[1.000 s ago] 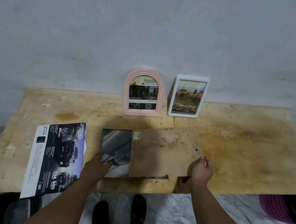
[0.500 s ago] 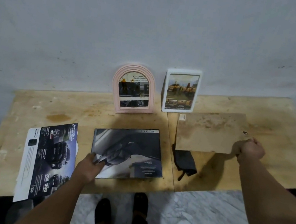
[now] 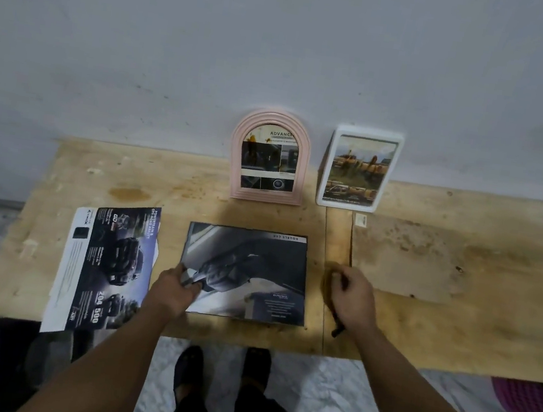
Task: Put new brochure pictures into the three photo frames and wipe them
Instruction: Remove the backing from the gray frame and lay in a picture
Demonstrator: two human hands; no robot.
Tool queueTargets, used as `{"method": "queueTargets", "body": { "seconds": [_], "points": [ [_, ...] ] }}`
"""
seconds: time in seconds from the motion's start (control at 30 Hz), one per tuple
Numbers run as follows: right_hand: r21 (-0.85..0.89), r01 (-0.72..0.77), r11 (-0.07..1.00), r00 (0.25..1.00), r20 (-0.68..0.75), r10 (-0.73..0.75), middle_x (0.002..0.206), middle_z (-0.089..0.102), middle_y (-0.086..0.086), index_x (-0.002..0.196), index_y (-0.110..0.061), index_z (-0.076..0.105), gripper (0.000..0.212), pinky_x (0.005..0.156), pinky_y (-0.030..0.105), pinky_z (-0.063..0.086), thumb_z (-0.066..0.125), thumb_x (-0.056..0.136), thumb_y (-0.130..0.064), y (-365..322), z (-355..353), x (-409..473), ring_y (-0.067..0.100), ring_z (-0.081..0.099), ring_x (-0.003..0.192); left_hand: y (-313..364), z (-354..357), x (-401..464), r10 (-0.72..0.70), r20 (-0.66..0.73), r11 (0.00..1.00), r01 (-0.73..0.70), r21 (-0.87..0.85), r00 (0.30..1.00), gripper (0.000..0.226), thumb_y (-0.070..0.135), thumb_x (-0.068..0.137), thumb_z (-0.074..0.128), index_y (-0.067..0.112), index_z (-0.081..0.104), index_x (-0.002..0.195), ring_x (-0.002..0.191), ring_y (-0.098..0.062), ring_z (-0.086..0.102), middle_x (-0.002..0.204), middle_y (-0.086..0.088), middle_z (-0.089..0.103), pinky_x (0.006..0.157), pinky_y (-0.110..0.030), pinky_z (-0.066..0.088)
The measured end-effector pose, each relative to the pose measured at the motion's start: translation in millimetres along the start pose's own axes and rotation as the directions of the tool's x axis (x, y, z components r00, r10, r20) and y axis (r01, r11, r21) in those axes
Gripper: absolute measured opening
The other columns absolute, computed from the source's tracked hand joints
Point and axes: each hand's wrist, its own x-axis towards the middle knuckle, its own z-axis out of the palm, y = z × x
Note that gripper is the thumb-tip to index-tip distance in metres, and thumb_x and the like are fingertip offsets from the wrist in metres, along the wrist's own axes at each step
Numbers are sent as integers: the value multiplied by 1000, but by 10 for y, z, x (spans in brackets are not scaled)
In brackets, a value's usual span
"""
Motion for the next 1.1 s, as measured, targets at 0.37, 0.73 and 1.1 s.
{"method": "queueTargets", "body": {
  "seconds": [0.37,0.73,1.1],
  "points": [
    [-634,54,771,954,261,148,161,18,12,161,-16,10,111,107,52,32,46,81,-85,-231,897,-322,36,25,142,-389,70,237,-15,5,999,15,44,1000,92,80,67,52,17,60,134,109,-31,65,128,-8,63,94,-47,55],
    [-414,-94,905,984,98,147,162,15,10,155,-29,28,96,111,58,28,71,78,-68,-210,970,-440,34,15,147,-6,-4,-109,-39,-10,998,39,40,999,54,46,94,67,15,55,136,120,-34,61,131,-7,66,93,-33,47],
    [592,-246,767,955,10,298,99,71,6,128,-22,63,40,74,26,59,54,99,3,-665,450,-606,26,69,90,-44,-177,-149,121,65,992,-119,-29,991,45,41,99,63,14,58,134,98,-22,62,123,-10,68,79,-31,44]
  ]
}}
